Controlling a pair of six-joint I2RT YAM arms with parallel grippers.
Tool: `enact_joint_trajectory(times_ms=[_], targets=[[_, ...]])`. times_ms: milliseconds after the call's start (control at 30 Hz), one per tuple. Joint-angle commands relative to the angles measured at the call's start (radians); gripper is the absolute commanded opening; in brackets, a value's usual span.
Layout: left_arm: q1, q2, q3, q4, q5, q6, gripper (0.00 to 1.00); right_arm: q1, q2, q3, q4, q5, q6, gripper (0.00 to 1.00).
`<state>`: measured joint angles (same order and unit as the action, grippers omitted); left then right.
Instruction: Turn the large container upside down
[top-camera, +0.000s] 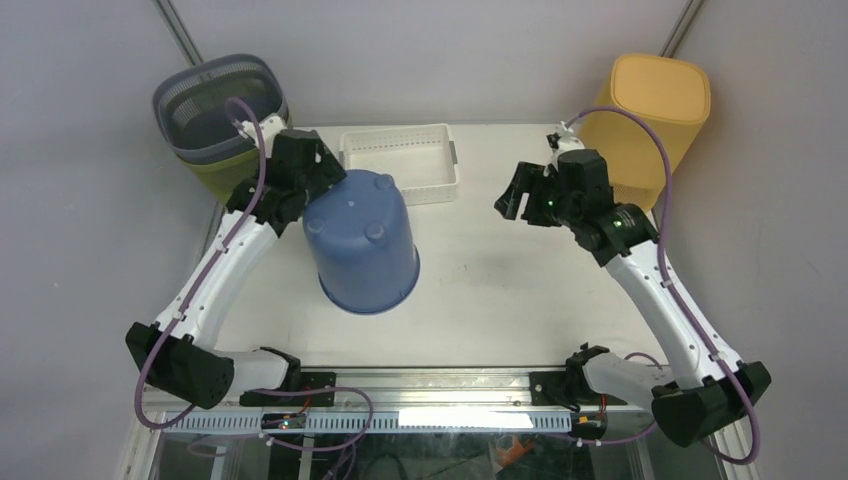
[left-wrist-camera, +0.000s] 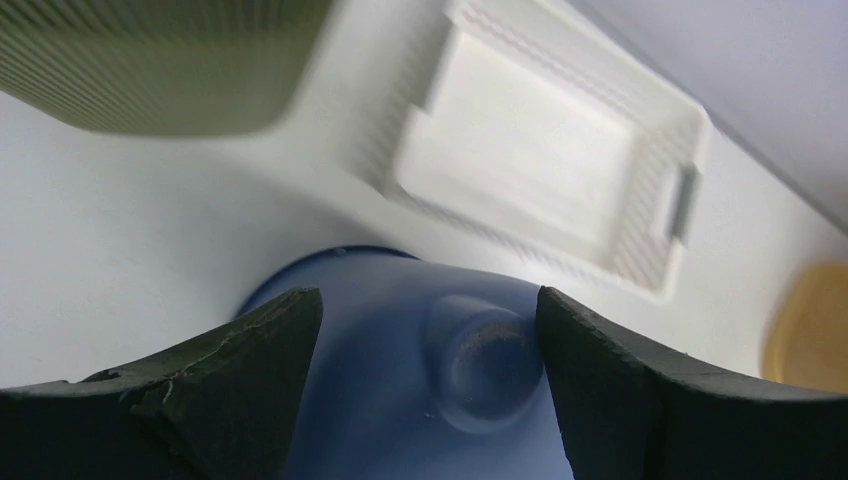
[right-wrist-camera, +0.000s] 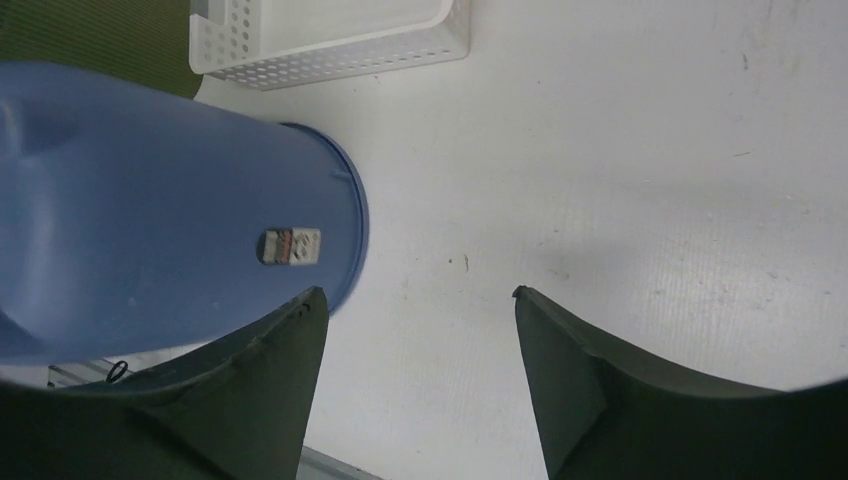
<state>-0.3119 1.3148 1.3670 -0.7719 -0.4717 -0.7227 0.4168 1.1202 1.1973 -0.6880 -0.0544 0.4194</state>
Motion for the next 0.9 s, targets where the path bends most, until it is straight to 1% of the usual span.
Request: enact_joint_trajectory(times_ms=[0,100,167,233,300,367,433,533,600,633,733,867], targets=[[-0.201,-0.057,-0.064,0.012,0.138,-0.127,0.83,-0.001,-0.084,0.13,-0.103,0.054,-0.027,0.73],[-0.337,-0.014,-0.074,0.065,0.162,-0.247,0.84,0.0,-0.093,0.232,-0.167,0.016,-0.05,0.73],[-0.412,0.032,-0.056,0.114,0.164,-0.285,0.86,0.0,-0.086,0.295,-0.188,-0.076,-0.071,0.74],[-0.438,0.093,0.01,0.125,0.175,-0.248,0.88,0.001,-0.073,0.341,-0.194,-0.228,-0.096,0.74],[-0.437,0.148,0.105,0.112,0.155,-0.188,0.9,0.009,-0.059,0.352,-0.195,-0.365,-0.107,0.75],[-0.429,0.156,0.184,0.106,0.135,-0.12,0.92,0.049,-0.048,0.343,-0.191,-0.438,-0.11,0.78],[-0.399,0.154,0.259,0.078,0.146,-0.065,0.96,0.123,-0.039,0.329,-0.178,-0.431,-0.1,0.79],[-0.317,0.128,0.341,0.024,0.181,-0.018,0.99,0.284,-0.009,0.32,-0.143,-0.365,-0.082,0.8],[-0.246,0.075,0.355,-0.001,0.195,0.008,0.99,0.397,0.022,0.329,-0.124,-0.287,-0.077,0.81],[-0.218,0.052,0.355,-0.016,0.195,0.021,0.99,0.44,0.039,0.332,-0.106,-0.273,-0.072,0.81],[-0.14,-0.015,0.356,-0.076,0.15,0.045,0.99,0.544,0.099,0.334,-0.042,-0.24,-0.064,0.81],[-0.056,-0.068,0.377,-0.163,0.096,0.068,0.99,0.683,0.224,0.392,-0.026,-0.097,-0.124,0.81]])
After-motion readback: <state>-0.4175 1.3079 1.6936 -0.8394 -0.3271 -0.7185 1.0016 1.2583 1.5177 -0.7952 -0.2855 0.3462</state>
